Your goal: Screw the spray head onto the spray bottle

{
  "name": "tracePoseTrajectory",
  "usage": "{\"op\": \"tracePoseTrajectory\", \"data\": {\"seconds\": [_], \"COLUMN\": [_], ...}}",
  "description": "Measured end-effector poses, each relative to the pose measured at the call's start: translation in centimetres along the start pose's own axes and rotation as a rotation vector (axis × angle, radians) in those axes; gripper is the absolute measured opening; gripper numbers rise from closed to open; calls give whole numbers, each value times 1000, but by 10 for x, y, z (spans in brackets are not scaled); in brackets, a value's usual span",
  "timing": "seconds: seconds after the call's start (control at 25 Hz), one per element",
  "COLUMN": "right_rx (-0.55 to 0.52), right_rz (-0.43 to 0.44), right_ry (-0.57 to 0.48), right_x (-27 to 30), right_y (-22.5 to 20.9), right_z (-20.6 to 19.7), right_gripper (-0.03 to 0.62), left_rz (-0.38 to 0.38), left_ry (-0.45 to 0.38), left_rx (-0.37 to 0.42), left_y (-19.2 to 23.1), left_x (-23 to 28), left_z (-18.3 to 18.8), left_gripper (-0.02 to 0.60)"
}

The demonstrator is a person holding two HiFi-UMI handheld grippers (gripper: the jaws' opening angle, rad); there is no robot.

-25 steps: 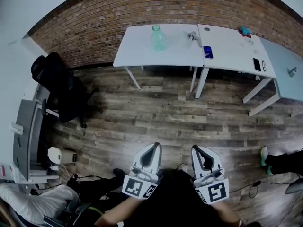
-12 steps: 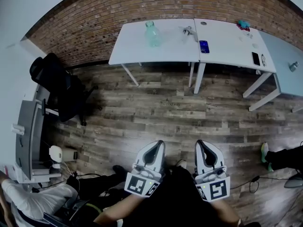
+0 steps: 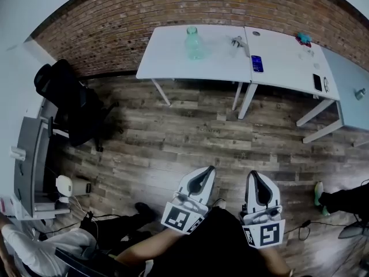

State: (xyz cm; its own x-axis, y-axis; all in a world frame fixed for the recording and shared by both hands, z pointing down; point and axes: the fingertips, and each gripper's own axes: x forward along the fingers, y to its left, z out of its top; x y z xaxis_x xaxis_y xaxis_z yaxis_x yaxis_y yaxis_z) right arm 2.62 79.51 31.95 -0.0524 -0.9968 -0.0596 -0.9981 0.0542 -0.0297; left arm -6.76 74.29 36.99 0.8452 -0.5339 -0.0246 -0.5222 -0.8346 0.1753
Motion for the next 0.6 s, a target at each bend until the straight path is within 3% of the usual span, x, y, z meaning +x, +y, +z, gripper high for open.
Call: {"op": "tracePoseTrajectory", "data": {"seconds": [0.32,0.6], "right_rx": [-5,-24], "right_rz": [26,22], "right_ry": [41,53], "right_x": [68,121], "right_y": [15,33], "right_z": [-16,-16], "right_gripper": [8,8], "left_rz": [-38,-12], "left_ry": [2,12], "left_rx": [-24,-35], "left_y": [47,102], "left_x": [30,33], "left_z": [9,23], "left_gripper": [-2,-2]}}
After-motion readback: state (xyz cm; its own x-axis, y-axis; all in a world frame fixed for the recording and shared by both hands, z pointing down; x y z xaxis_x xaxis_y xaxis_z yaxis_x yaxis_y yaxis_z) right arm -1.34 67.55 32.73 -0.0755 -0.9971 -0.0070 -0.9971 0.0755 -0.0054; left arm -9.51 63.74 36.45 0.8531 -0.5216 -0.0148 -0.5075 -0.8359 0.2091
